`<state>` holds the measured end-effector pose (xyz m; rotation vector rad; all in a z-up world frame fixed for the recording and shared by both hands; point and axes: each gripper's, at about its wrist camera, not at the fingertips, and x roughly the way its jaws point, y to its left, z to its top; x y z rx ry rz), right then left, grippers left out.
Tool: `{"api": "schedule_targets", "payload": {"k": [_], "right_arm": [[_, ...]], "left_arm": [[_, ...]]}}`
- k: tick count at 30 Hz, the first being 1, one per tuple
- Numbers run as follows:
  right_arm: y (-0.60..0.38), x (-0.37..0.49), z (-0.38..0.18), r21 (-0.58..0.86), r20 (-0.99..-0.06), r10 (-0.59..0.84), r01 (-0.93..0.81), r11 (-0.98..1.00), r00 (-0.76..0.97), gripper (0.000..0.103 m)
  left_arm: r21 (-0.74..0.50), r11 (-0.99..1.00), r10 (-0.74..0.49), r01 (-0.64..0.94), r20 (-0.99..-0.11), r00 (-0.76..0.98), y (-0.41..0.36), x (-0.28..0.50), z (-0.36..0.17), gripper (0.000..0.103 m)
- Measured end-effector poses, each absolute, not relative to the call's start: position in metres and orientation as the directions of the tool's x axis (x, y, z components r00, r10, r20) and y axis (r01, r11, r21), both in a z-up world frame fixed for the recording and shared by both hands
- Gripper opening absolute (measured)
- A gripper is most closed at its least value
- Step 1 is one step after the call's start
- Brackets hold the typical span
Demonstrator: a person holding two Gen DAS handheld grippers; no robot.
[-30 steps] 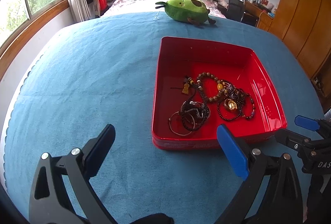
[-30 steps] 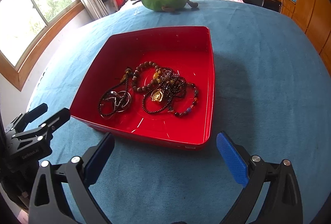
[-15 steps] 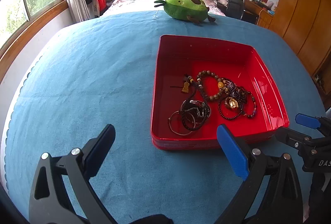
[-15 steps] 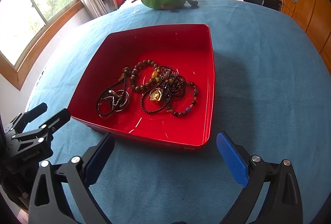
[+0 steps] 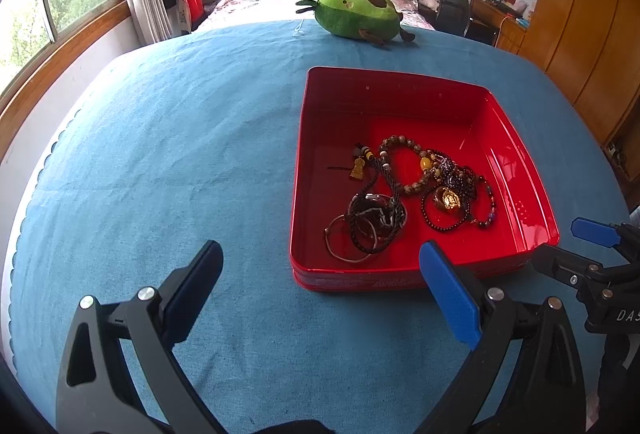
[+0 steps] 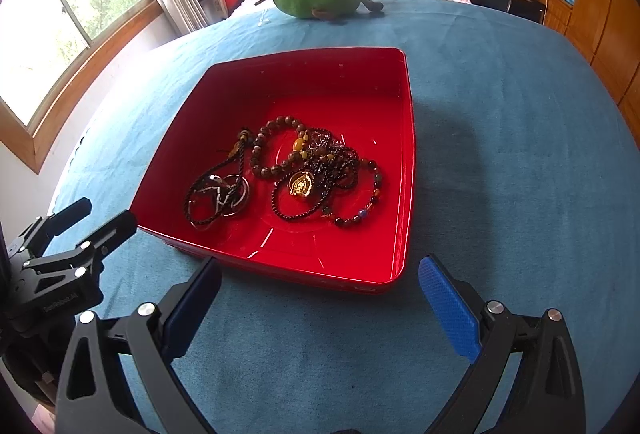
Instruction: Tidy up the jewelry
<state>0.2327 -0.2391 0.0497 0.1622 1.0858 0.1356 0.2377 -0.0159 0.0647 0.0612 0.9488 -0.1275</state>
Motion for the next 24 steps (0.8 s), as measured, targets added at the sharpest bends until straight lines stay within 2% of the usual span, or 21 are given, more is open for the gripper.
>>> {"api": "schedule_targets", "payload": {"k": [24], "right_arm": [[-0.2382,0.2345,0.0470,0.193,-0.871,0.186,-0.031,0.981,0.454,0.099]], "left_arm": [[-0.013,0.990,-0.093,0.143,-0.820,0.565,-0.0167,0.2418,0.0597,0.098]]}}
